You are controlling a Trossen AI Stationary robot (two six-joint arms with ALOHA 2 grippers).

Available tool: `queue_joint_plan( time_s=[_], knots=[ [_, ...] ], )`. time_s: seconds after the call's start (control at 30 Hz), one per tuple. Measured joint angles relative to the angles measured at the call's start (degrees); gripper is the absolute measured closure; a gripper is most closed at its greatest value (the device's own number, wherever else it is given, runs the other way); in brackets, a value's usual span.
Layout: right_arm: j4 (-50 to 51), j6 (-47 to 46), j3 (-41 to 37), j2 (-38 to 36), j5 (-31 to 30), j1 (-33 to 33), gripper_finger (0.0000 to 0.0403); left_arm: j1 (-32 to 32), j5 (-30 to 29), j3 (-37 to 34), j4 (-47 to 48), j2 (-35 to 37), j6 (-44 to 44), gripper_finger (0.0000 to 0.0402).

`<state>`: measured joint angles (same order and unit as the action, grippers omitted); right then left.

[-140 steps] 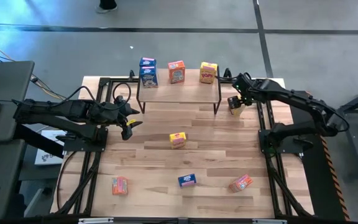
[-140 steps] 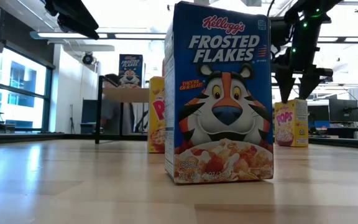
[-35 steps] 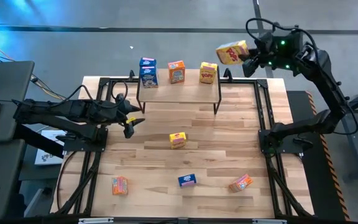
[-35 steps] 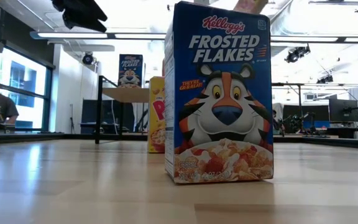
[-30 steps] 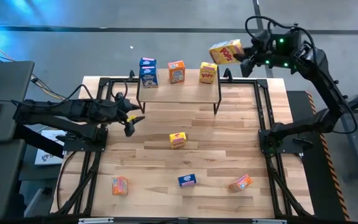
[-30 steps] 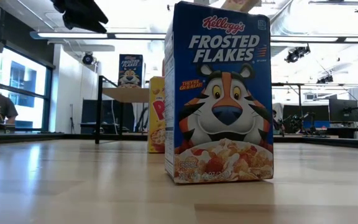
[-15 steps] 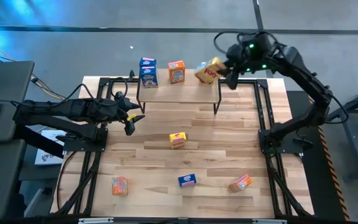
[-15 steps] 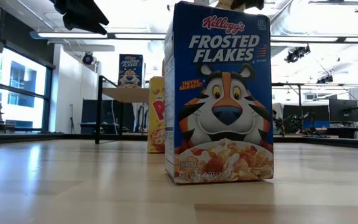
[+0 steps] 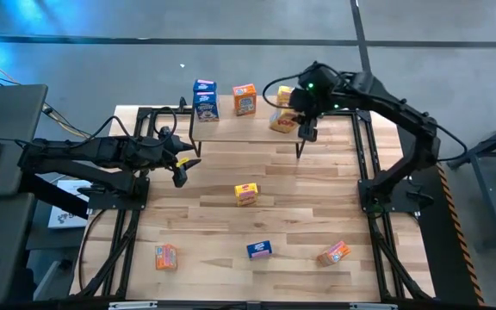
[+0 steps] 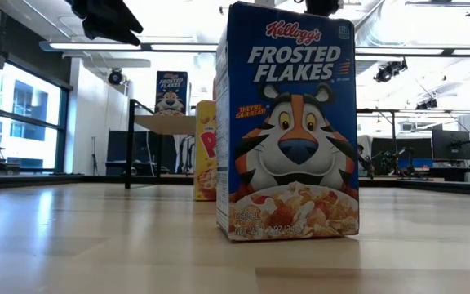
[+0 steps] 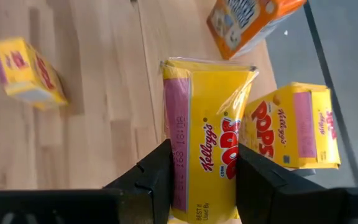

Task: Stack cereal on shelf
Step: Put the top yellow cereal box on the shelf aligned with the other yellow cereal box

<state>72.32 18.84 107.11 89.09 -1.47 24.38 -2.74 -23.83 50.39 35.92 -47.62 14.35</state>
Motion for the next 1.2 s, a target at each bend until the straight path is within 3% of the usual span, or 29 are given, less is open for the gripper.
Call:
queue_joint_plan(
  time_s=[0.33, 0.67, 1.2],
  knots=[
    [1.3, 5.7, 0.0, 3.8, -5.5, -0.4, 0.0275, 0.0, -4.4, 0.0, 0.0, 0.0, 0.0, 0.0181],
    [2.6, 9.1, 0.0, 5.1, -8.3, -0.4, 0.0275, 0.0, -3.5, 0.0, 0.0, 0.0, 0.2, 0.0181],
    [2.3, 9.7, 0.0, 5.1, -7.6, -0.4, 0.0275, 0.0, -3.3, 0.0, 0.0, 0.0, 0.5, 0.0181]
  ],
)
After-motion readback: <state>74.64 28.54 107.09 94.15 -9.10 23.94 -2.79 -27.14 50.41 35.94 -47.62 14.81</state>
